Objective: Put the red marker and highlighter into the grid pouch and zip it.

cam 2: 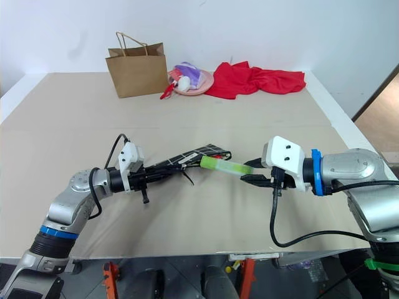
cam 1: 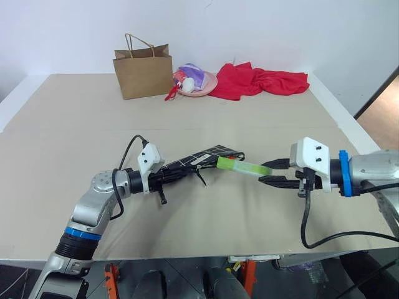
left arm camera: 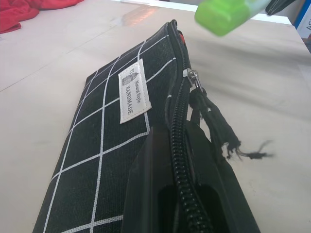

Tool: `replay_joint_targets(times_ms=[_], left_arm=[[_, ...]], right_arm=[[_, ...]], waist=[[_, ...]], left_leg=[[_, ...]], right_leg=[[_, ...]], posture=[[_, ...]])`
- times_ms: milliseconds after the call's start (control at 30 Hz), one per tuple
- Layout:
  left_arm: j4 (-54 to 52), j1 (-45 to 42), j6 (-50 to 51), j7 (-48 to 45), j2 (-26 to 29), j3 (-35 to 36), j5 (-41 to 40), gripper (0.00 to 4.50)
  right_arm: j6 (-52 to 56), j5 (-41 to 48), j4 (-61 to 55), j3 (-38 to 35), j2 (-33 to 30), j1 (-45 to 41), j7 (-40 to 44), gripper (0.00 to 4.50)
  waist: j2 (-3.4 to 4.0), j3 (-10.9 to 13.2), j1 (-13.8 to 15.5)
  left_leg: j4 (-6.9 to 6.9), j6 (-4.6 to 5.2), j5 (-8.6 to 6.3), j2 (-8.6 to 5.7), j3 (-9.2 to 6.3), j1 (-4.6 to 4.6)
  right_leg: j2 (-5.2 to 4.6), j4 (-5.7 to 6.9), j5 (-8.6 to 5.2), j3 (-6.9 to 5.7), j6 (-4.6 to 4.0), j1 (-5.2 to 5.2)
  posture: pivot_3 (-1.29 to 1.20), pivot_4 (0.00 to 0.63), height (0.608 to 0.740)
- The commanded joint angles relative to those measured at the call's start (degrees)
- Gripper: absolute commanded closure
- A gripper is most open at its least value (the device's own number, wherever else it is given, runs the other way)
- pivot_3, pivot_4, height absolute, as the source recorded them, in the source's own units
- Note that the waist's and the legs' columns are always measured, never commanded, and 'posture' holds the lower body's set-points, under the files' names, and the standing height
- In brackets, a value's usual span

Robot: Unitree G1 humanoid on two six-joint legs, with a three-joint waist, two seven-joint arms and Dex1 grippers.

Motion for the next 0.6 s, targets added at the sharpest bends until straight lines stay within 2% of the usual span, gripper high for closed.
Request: replay_joint_targets(times_ms=[33,300,600], left_arm=[[-0.8,-1.0,-0.9,-0.3,0.0,0.8,-0.5,4.50],[-0.2,-1.4,-1.3,-0.5,-0.3,0.7,-0.3,4.50],[0.4,-1.4,-2.1,-1.0,-0.6,0.4,-0.1,4.50]], right_arm=[[-2.3,-2.1,2.4,1.2,0.2,-2.0,0.8,3.41],[-5.7,-6.0,8.6,5.5,1.7,-6.1,2.9,3.41],[-9.5,-12.7,15.5,13.6,6.9,-17.9,6.0,3.41]], waist=[[0.00,0.0,0.0],[0.00,0.0,0.0],[0.01,0.0,0.0]], left_leg=[[0.00,0.00,0.00,0.00,0.00,0.00],[0.01,0.00,0.00,0.01,0.00,0.01],[0.00,0.00,0.00,0.03,-0.02,0.02]], right_leg=[[0.00,0.00,0.00,0.00,0.00,0.00],[0.01,0.00,0.03,-0.02,-0.04,0.01],[0.03,0.02,0.04,-0.04,-0.08,-0.01]], posture=[[0.00,0.150,0.740],[0.00,0.150,0.740],[0.00,0.150,0.740]])
